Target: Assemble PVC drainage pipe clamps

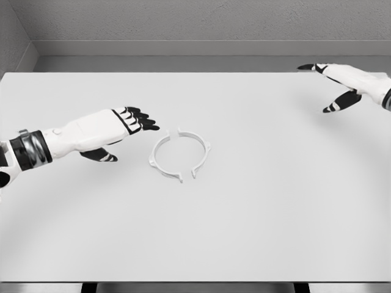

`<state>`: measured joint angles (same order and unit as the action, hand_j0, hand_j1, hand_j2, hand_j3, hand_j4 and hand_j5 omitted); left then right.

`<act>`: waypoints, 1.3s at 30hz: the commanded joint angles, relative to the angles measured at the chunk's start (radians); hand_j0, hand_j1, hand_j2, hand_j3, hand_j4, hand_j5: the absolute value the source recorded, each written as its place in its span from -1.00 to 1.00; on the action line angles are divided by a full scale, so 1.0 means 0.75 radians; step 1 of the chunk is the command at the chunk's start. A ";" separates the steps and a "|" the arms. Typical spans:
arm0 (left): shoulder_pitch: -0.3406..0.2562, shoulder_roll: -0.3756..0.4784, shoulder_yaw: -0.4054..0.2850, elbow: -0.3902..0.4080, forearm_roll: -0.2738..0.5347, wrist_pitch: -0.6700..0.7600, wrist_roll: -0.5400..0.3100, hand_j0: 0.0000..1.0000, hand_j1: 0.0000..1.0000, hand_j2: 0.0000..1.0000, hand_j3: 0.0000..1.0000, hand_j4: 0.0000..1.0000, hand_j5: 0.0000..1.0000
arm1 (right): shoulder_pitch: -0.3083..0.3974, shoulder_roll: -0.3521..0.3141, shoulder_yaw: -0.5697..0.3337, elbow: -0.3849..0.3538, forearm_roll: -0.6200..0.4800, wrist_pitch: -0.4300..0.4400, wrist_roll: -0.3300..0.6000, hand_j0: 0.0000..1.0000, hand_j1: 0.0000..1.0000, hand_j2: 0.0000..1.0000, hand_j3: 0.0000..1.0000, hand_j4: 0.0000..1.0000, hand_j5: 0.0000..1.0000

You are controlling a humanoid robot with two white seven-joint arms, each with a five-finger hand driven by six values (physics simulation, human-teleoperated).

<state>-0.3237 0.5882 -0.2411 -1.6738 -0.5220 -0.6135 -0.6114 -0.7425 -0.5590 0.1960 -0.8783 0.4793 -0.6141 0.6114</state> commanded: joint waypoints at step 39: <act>-0.065 -0.207 -0.059 0.238 -0.229 0.004 0.001 1.00 1.00 1.00 1.00 1.00 1.00 | 0.110 -0.079 0.027 -0.232 -0.028 0.004 -0.001 1.00 1.00 1.00 1.00 1.00 1.00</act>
<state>-0.3743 0.4391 -0.2888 -1.5179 -0.6946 -0.6137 -0.6114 -0.6596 -0.6174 0.2168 -1.0519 0.4655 -0.6138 0.6114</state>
